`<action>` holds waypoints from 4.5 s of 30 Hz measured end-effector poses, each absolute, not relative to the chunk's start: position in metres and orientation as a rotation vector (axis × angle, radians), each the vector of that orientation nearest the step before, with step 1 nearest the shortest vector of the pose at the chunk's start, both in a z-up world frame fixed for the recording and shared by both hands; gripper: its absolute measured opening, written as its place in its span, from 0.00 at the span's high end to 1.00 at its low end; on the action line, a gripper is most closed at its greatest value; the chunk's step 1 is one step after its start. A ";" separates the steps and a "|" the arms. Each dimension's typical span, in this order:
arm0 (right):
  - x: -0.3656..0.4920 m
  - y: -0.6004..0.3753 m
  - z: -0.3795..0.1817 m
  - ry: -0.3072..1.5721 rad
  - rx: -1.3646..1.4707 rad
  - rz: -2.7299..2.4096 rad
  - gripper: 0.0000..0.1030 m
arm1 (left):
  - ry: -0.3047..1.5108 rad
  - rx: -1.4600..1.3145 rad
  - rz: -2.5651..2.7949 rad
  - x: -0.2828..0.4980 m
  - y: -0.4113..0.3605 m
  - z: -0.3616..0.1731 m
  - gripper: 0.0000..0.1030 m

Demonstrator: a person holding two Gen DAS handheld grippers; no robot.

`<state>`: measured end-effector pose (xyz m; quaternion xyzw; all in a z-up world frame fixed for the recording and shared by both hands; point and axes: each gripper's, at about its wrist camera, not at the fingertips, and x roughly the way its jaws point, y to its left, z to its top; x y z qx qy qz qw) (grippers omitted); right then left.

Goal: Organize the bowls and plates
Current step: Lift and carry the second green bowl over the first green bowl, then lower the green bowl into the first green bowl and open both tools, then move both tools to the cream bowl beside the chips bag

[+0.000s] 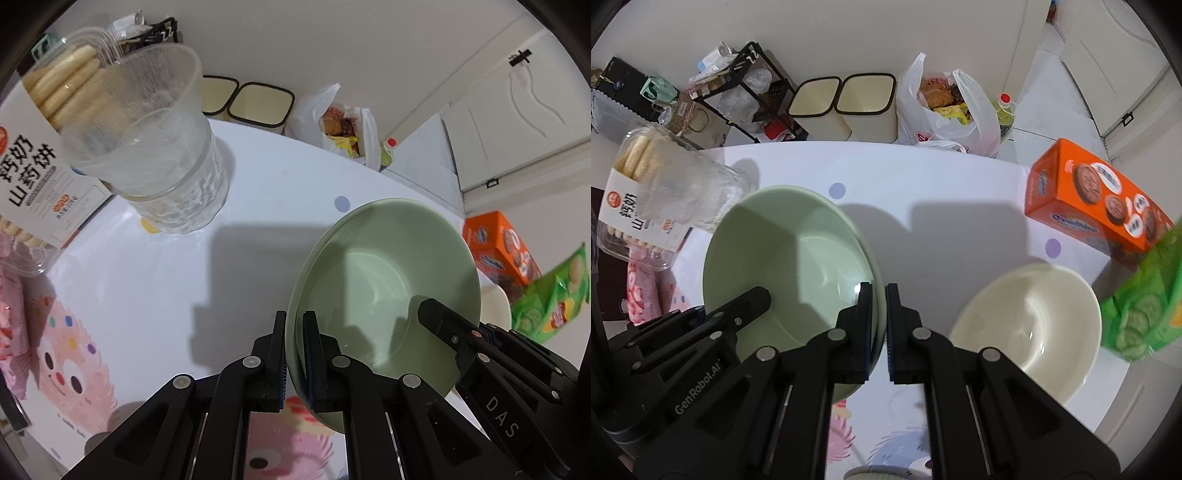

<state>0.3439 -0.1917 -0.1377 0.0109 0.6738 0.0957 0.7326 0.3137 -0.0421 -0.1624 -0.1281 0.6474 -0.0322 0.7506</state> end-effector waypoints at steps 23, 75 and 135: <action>0.204 -0.217 -0.063 1.407 0.091 0.042 0.91 | 1.395 -0.097 -0.294 0.183 -0.081 -0.110 0.93; 0.076 -0.245 -0.108 1.510 0.100 -0.079 0.90 | 1.534 -0.012 -0.364 0.092 -0.120 -0.166 0.92; 0.107 -0.248 -0.077 1.493 0.056 -0.107 0.45 | 1.426 -0.201 -0.358 0.134 -0.092 -0.120 0.17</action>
